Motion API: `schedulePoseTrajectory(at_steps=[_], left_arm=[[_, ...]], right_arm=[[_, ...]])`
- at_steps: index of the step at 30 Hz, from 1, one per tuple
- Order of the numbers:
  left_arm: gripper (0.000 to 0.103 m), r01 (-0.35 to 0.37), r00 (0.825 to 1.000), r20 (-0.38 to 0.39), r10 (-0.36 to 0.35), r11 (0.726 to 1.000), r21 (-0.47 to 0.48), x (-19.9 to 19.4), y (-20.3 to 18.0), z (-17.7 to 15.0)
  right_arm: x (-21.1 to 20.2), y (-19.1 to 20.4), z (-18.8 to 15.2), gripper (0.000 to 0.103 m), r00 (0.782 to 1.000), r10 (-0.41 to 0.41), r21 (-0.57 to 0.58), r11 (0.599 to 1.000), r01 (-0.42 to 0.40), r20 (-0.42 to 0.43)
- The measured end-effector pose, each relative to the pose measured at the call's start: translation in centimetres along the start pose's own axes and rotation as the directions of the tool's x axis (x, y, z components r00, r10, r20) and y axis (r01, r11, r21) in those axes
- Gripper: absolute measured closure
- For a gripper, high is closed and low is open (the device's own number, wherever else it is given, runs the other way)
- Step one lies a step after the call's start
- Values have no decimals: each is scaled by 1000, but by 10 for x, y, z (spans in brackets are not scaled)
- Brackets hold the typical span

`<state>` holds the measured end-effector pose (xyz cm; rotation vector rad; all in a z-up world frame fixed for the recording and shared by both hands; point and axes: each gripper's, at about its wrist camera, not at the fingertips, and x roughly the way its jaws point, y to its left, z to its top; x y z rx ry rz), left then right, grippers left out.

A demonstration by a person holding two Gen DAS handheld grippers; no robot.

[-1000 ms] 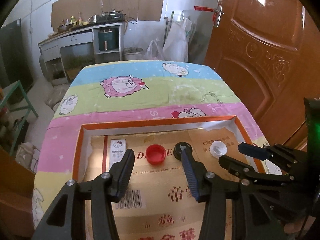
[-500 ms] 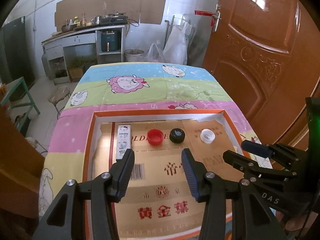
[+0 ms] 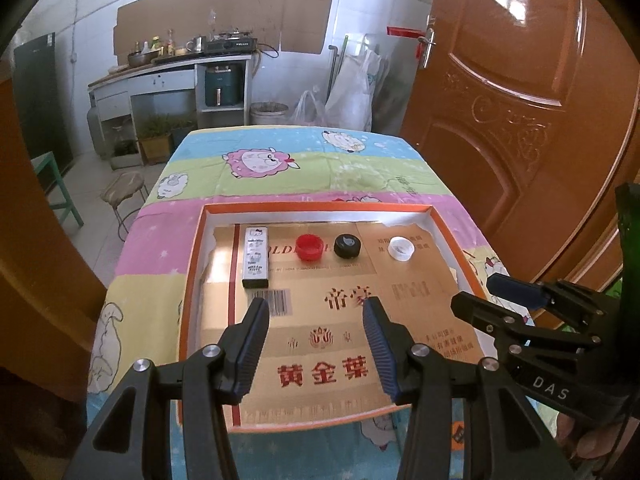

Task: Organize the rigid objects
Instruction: 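Move both tools back toward the remaining items on the table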

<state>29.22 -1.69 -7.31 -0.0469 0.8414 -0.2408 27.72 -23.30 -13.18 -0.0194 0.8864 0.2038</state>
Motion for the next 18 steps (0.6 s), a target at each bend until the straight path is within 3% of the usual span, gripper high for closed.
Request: schedulePoseTrajectory(at_steps=[18], left_arm=[[54,11,1000,11,-11,1000,-13,-39,5,-37]], right_arm=[[-42,16,-38,52,1000,-14,7,1000,14,27]])
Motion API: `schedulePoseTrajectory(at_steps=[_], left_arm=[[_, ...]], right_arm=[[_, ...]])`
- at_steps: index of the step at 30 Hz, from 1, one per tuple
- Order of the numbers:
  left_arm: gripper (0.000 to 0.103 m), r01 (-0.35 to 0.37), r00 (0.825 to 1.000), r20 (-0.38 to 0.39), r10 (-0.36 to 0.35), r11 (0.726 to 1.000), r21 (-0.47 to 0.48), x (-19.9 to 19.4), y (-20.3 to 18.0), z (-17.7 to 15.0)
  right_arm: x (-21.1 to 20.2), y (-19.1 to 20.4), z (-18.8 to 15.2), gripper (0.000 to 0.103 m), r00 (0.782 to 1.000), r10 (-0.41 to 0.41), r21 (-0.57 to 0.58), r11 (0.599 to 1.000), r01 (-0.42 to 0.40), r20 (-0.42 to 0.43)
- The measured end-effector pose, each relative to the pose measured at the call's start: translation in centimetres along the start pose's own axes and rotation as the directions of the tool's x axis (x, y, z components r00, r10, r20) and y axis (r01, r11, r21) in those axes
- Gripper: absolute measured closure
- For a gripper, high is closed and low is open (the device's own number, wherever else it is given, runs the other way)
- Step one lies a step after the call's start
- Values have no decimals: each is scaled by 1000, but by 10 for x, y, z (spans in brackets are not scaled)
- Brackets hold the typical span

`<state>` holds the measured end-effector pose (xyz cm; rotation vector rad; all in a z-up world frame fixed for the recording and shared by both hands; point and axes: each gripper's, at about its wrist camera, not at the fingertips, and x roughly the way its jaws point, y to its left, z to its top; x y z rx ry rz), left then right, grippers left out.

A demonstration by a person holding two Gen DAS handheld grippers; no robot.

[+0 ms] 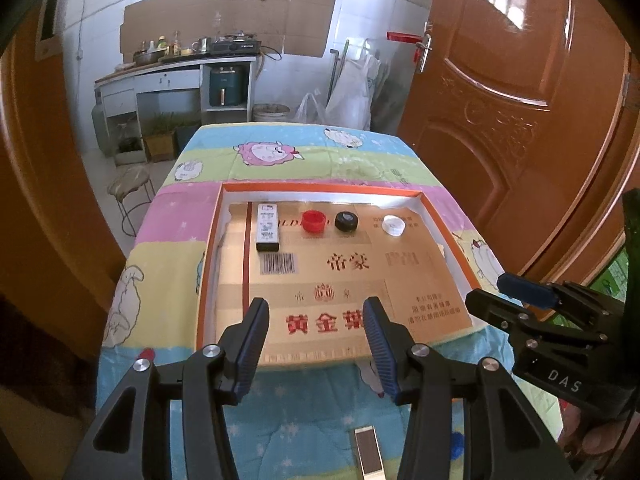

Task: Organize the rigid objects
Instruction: 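Move both tools back toward the remaining items on the table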

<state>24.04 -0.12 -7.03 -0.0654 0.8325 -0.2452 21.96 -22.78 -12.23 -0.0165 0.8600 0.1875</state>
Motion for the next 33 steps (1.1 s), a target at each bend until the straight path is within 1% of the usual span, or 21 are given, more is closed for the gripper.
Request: schedulePoseTrajectory(at_steps=[12,21,26,33], left_arm=[[54,13,1000,6,-13,1000,6,-26,0,-32],[54,27,1000,2,-27,1000,9,-37,1,-52],[54,39,999,-11,-39,999,4,-37,2,-64],[54,52,998,-43,-52,999,4,-29,0,-82]], right_arm=[[-21,6,-36,52,1000,-8,15,1000,8,1],[-34,13,-65,52,1000,-10,11,1000,10,8],[-36,13,-82,52,1000,-16,-8,1000,16,16],[-30,13,-116,52,1000,-15,-40,999,14,-1]])
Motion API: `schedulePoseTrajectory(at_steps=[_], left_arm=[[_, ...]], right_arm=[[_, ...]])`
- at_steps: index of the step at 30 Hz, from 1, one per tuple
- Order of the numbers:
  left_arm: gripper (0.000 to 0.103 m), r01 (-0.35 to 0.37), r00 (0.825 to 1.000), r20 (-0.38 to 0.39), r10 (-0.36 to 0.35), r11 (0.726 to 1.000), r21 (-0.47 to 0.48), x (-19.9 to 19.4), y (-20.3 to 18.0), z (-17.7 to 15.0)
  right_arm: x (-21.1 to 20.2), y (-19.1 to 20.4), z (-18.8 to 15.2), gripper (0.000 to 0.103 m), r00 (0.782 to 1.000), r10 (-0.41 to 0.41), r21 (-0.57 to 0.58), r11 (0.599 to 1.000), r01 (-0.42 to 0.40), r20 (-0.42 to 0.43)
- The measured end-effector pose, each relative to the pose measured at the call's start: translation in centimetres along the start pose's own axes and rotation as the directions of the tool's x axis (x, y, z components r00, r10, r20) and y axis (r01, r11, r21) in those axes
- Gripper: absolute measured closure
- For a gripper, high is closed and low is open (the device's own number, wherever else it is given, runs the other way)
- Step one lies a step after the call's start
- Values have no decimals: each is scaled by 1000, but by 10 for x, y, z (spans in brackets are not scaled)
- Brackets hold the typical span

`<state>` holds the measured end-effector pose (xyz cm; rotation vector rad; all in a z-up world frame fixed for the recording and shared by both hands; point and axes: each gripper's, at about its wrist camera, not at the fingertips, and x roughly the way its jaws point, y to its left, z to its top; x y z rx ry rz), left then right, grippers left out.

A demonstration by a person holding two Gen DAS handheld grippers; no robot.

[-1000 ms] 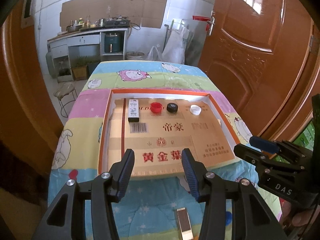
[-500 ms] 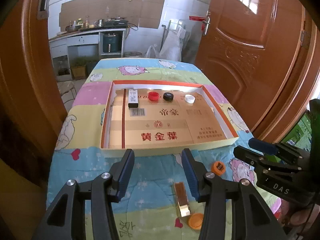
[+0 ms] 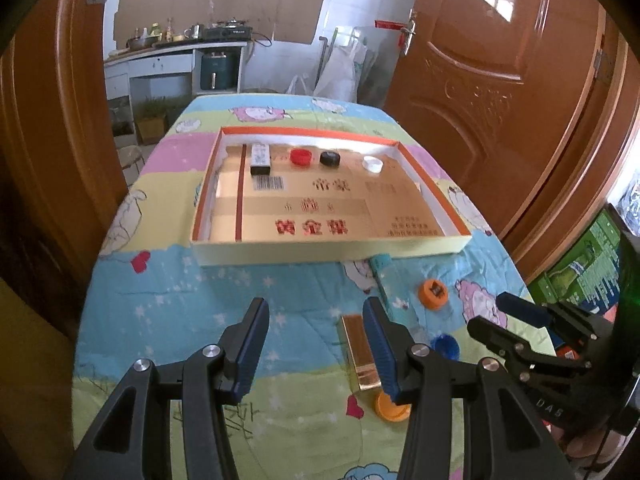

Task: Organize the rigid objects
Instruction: 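Move both tools back toward the remaining items on the table, then grasp the gold box with the left tool while the right tool grasps the blue cap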

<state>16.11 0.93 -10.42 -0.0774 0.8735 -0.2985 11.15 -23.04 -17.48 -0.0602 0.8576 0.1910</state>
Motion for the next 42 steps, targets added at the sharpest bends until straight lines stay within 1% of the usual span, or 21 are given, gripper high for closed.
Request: schedulePoseTrajectory(at_steps=[7,13,17,22,25,27,29,31,33,35,36,37,40,42], left_arm=[[54,12,999,-32,-11,1000,11,9,-5,-13],[54,20,998,-53,-19,1000,21,16,-9,-18],[54,26,997,-74,-23,999,35,23,-14,-23],[54,27,995,-93,-22,998,55,30,-21,-25],[54,14,994,-106,-7,998,61,37,-23,-25],[54,11,993,-118,-4,998,64,43,-25,-24],[54,2,992,-128,8,997,74,48,-27,-25],[54,-14,990,-137,26,996,87,53,-29,-26],[54,-36,988,-146,49,995,93,57,-29,-28],[57,-50,989,-134,62,994,93,57,-29,-29],[61,-58,989,-131,69,995,86,56,-28,-29],[68,-66,989,-127,75,995,78,56,-26,-29],[80,-80,989,-123,86,996,51,54,-20,-28],[81,-67,990,-124,71,997,31,53,-16,-28]], right_arm=[[4,5,-27,52,1000,11,-47,999,-11,-12],[6,12,-42,52,1000,18,-101,995,-20,-17],[11,16,-44,52,999,26,-125,992,-29,-25],[17,21,-44,52,999,30,-155,987,-32,-15],[22,24,-43,52,1000,25,-173,985,-26,-4],[23,25,-41,58,1000,24,-179,984,-23,4],[24,25,-40,68,1000,30,-180,983,-28,9],[27,26,-38,73,999,36,-180,983,-34,11],[27,26,-37,73,999,36,-182,983,-33,14],[28,27,-37,73,999,35,-182,983,-32,17],[28,26,-36,73,999,37,-178,984,-34,17],[28,25,-36,73,999,40,-172,984,-36,18],[26,22,-37,73,999,30,-152,988,-26,24],[25,19,-37,73,999,27,-132,991,-23,27]])
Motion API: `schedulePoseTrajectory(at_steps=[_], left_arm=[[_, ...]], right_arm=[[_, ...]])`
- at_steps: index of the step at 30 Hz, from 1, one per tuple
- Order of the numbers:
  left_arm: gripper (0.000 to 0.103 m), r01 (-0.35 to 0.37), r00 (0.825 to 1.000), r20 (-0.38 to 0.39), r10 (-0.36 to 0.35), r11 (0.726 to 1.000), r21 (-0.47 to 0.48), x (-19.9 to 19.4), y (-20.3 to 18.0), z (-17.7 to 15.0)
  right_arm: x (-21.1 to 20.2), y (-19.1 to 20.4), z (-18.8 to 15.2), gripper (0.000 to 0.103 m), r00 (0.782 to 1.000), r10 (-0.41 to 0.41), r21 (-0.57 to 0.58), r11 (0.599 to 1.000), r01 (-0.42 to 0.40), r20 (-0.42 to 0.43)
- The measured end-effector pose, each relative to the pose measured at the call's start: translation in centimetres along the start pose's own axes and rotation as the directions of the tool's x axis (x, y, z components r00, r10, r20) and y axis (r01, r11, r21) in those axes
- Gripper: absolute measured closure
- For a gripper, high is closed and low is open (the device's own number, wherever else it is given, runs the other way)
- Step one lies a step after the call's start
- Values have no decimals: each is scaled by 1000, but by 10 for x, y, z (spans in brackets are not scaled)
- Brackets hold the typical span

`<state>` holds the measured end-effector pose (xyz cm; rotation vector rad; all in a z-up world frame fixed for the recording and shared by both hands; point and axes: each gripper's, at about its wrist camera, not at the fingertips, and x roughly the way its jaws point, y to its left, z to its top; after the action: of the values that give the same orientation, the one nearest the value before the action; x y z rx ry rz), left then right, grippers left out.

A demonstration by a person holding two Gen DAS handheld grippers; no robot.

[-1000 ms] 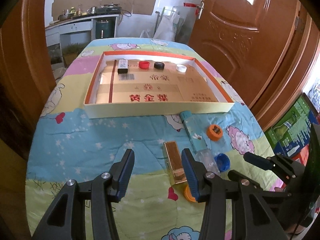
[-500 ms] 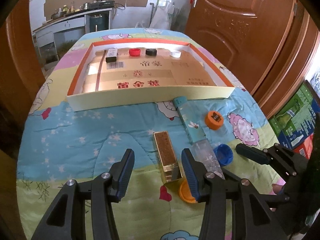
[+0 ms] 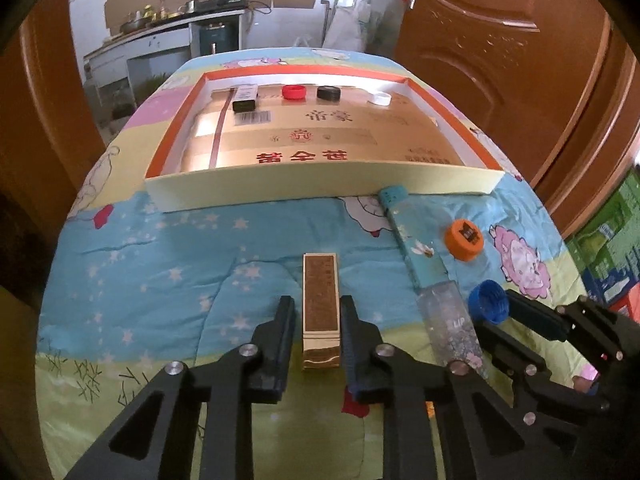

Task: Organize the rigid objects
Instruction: 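Grasp the gold box with the left tool while the right tool grasps the blue cap, then carry the gold box and blue cap into the cardboard tray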

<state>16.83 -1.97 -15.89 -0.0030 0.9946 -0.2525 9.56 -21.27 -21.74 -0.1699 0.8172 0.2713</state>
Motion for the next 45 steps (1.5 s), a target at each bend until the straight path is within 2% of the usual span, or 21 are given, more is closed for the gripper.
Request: schedulePoseTrajectory(at_steps=[3,21,45], left_arm=[[85,11,1000,4,-11,1000,-12,-1,4,0],[85,34,996,85,-32,999,-25,-30,6,7],[85,57,984,167,-54,998,-15,-47,4,55]], right_arm=[[-2,-5,-1,73,1000,-1,36,999,1,-2],[-17,-19,10,74,999,-7,118,993,2,35],[-32,-29,64,73,989,-12,131,991,-8,146]])
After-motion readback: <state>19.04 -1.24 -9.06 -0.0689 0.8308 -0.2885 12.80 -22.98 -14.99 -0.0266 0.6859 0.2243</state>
